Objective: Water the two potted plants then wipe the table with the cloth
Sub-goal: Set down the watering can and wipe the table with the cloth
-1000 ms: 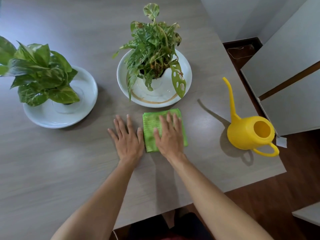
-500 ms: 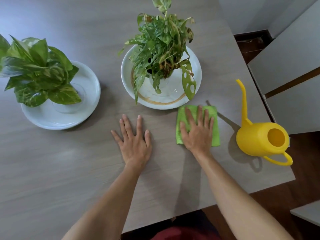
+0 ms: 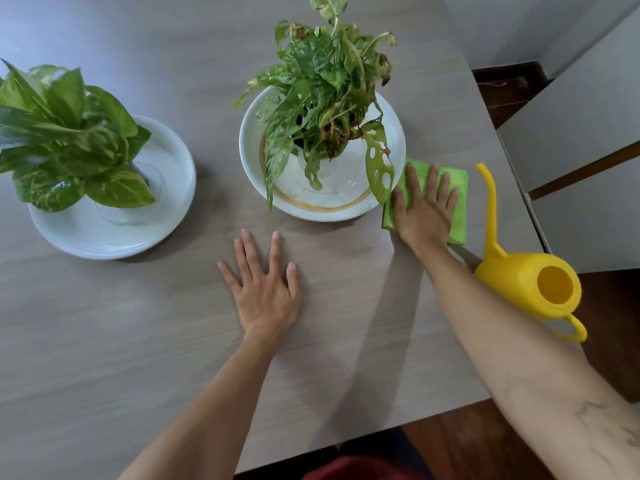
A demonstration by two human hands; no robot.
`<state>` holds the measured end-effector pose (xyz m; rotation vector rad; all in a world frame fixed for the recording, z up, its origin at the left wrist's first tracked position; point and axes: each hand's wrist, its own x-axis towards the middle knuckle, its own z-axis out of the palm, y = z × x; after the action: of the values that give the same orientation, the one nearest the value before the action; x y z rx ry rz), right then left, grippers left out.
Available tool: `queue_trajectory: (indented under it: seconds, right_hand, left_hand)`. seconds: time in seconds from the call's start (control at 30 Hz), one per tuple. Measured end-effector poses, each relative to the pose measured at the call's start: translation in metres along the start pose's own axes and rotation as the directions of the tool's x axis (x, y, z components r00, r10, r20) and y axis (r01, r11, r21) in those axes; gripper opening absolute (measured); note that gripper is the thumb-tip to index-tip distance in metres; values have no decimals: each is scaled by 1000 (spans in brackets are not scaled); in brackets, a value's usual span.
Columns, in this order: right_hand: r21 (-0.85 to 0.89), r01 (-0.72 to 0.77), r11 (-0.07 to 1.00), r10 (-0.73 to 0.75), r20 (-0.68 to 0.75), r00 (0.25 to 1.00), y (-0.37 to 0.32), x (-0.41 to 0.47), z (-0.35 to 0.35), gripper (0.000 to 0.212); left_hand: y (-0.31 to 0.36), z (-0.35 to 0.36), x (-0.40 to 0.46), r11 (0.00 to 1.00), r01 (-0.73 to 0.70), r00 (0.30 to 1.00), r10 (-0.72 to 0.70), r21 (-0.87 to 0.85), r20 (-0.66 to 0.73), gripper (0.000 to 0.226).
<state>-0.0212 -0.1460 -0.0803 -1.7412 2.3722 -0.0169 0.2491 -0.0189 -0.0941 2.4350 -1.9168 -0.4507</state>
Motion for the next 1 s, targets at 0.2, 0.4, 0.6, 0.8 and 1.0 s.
queue_trajectory:
  seconds: [0.2,0.4,0.6,0.8,1.0]
  right_hand:
    - [-48,118,992,-118,0,993,2,-41,7,60]
    - [-46,260,964,-263,-54,963,26,-98,21,58]
    - [-52,283,958,-286,-62,956,44,-148,29,58]
    - [-61,288,956,-291,-59,955,32,-202,39,59]
    - [-42,307,951,-309,-59,949,-19,-254,50,59]
  left_hand:
    - [0,-2,0,1000,3,1000,-3,12,4,63]
    - [1,-4,-1,1000,-5,1000,5,1,16,62]
    - [-7,-6,-3,997,-79,995,78,0,57,65]
    - [-44,-14,-16,975,-201,979,203,-98,16,71]
    - [-116,-16,-40,983,-107,993,97,-147,-74,74]
